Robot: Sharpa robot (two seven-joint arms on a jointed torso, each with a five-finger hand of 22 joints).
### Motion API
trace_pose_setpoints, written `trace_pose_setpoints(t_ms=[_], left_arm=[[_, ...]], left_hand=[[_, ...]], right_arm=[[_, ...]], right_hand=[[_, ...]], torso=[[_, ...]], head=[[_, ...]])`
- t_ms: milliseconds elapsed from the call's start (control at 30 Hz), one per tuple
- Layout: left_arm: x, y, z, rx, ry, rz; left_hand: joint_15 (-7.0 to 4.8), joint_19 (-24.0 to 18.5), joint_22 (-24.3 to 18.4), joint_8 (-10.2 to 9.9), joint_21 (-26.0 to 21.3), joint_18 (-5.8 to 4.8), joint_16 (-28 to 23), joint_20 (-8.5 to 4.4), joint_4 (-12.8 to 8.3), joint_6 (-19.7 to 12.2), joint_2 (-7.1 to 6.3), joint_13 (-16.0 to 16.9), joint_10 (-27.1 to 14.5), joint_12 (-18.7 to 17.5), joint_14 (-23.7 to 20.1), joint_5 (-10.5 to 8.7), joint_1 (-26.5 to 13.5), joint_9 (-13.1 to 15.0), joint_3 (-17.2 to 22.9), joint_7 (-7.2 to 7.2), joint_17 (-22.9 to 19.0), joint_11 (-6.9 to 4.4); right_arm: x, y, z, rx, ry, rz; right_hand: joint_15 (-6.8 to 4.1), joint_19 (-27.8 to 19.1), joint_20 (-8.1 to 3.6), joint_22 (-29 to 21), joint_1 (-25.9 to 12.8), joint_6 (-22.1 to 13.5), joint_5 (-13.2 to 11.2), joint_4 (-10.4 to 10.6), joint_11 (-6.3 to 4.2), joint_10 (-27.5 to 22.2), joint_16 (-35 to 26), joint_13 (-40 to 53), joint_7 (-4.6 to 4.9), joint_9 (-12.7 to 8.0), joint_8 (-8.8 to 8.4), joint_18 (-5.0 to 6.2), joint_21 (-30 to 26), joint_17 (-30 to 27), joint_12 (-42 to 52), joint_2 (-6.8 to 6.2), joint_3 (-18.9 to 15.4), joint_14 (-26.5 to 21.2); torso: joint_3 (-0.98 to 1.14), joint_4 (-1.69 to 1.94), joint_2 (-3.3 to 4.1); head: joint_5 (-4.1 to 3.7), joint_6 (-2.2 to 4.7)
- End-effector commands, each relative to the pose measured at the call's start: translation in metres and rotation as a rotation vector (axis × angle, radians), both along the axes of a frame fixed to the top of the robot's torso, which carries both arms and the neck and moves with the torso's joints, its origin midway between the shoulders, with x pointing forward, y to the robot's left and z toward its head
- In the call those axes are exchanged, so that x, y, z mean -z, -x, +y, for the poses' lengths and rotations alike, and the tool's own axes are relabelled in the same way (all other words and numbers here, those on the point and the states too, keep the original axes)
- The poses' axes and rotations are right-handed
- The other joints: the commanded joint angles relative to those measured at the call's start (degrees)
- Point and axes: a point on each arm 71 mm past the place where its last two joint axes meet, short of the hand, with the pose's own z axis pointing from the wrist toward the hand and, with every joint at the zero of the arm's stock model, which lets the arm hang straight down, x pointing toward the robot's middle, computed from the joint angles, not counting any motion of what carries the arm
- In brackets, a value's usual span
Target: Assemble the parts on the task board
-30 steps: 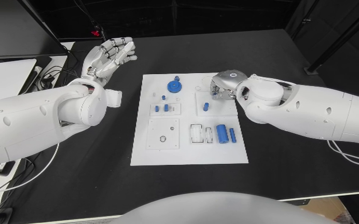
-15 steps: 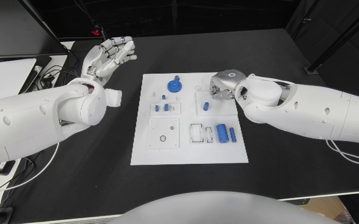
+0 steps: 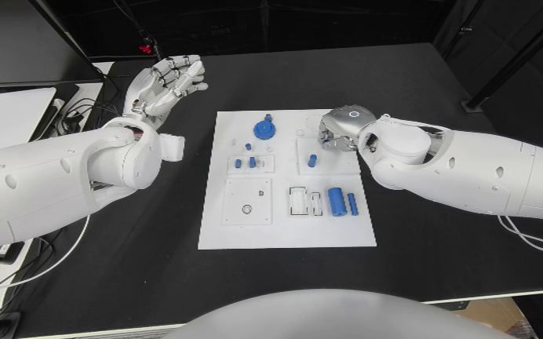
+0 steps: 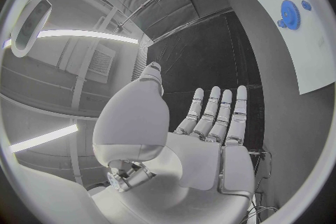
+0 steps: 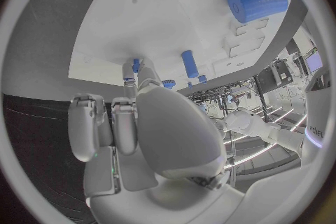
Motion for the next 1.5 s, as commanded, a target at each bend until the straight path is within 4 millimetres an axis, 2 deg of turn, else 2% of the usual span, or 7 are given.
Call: trace_pose_setpoints(t_ms=[33, 400, 600, 1500], left_arm=[[-0.0103, 0.0027, 0.0002, 0.013, 0.035, -0.133], [-0.0098, 0.0023, 0.0011, 0.009, 0.032, -0.129], [-0.0094, 0.0018, 0.001, 0.008, 0.031, -0.125], [-0.009, 0.0013, 0.0006, 0.007, 0.029, -0.12]], left_hand=[[-0.13, 0.23, -0.09, 0.43, 0.43, -0.41, 0.63, 0.0, 0.04, -0.47, 0.83, -0.17, -0.53, 0.55, -0.42, -0.34, 0.13, -0.13, 0.46, 8.54, -0.29, -0.01], [-0.12, 0.26, -0.12, 0.65, 0.45, -0.41, 0.84, 0.0, 0.02, -0.59, 1.18, -0.26, -0.7, 0.88, -0.51, -0.39, 0.16, -0.22, 0.64, 8.54, -0.53, -0.01], [-0.11, 0.27, -0.14, 0.79, 0.46, -0.41, 0.99, 0.0, 0.01, -0.7, 1.44, -0.33, -0.83, 1.1, -0.58, -0.44, 0.15, -0.29, 0.76, 8.55, -0.7, 0.0], [-0.1, 0.3, -0.21, 1.2, 0.5, -0.42, 1.46, 0.0, -0.03, -0.95, 2.22, -0.51, -1.17, 1.75, -0.73, -0.58, 0.16, -0.5, 1.1, 8.55, -1.18, 0.01]], right_arm=[[-0.0063, 0.0012, 0.0009, -0.018, -0.051, -0.057], [-0.0056, 0.0017, -0.0024, -0.008, -0.061, -0.039], [-0.0014, 0.0002, -0.0035, 0.016, -0.029, 0.004], [-0.0013, -0.0003, -0.0036, 0.031, -0.034, 0.006]], right_hand=[[0.47, 4.55, 0.37, 14.16, 0.32, 0.19, 0.12, 0.26, 0.13, 0.26, 0.13, -0.06, 0.06, -0.15, -0.61, -0.25, 0.41, 14.99, -0.62, -0.62, 0.5, 6.17], [0.7, 4.47, 0.6, 14.11, -0.1, -0.47, 0.11, 0.48, 0.4, -0.11, 0.13, -0.07, 0.28, -0.36, -1.53, -0.22, 0.28, 14.99, -1.87, -1.21, 0.9, 6.17], [0.64, 4.24, 0.67, 13.96, -0.59, -1.17, 0.1, 0.52, 0.21, -0.58, 0.08, -0.06, -0.01, -0.46, -2.27, -0.11, -0.1, 14.9, -2.68, -1.47, 1.21, 6.15], [0.34, 4.28, 0.52, 13.99, -0.81, 0.56, 0.12, 0.35, -0.08, 0.8, 0.13, 0.04, -0.21, -0.1, -1.99, -0.11, -0.06, 14.99, -2.66, -1.47, 2.32, 6.17]], torso=[[-0.01, -0.06, -0.03], [-0.04, 0.0, -0.03], [-0.01, 0.04, -0.02], [0.02, -0.03, -0.05]], head=[[-0.05, 0.06], [-0.21, 0.09], [-0.31, 0.03], [-0.31, 0.11]])
